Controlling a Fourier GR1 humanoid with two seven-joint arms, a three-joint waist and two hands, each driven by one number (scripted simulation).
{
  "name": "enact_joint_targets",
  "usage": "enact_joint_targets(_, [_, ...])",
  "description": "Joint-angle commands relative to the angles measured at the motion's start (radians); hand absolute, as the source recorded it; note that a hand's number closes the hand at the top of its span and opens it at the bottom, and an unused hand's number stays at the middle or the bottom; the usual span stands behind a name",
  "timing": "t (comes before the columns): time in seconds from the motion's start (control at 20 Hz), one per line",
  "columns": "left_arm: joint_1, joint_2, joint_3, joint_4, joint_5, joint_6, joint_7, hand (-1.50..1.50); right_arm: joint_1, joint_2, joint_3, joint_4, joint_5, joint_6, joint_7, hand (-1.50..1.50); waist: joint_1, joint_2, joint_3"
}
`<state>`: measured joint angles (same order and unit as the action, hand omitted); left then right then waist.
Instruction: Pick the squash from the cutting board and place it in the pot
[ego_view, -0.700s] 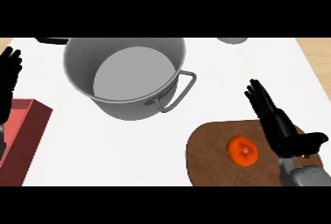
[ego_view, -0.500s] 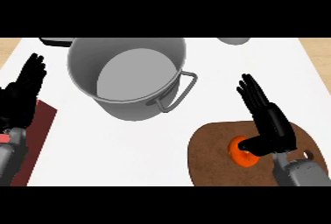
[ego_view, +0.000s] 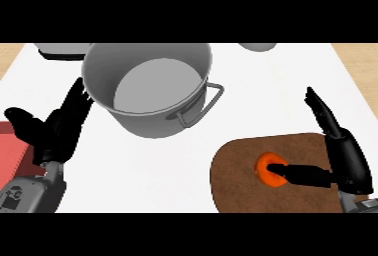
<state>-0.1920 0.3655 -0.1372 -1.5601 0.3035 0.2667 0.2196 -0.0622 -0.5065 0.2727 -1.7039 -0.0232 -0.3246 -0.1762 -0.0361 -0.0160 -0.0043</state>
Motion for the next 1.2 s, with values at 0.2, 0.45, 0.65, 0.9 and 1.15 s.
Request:
enact_joint_targets(0.2, [0.027,-0.020,-0.012,-0.054,-0.006,0.009,0.027,0.00,0.267,-0.285,-0.079,-0.328,0.177,-0.002,0.151,-1.50,-0.005,0.007,0.001])
enact_joint_targets(0.45, [0.084,-0.036,-0.038,-0.086,-0.015,0.005,0.017,0.00,0.353,-0.465,-0.146,-0.580,0.198,0.117,0.414,-1.50,-0.001,0.006,0.000])
enact_joint_targets(0.65, [0.058,-0.070,-0.080,-0.116,-0.046,0.037,0.053,0.00,0.344,-0.573,-0.218,-0.687,0.111,0.255,0.628,-1.50,0.013,0.010,0.001])
enact_joint_targets(0.9, [0.066,-0.081,-0.077,-0.104,-0.058,0.026,0.030,0.00,0.287,-0.631,-0.265,-0.804,-0.038,0.356,0.926,-1.50,0.028,0.015,0.001])
enact_joint_targets(1.15, [0.080,-0.111,-0.097,-0.080,-0.086,0.001,-0.004,0.00,0.134,-0.562,-0.138,-0.681,-0.028,0.385,1.013,-1.50,0.049,0.020,0.003])
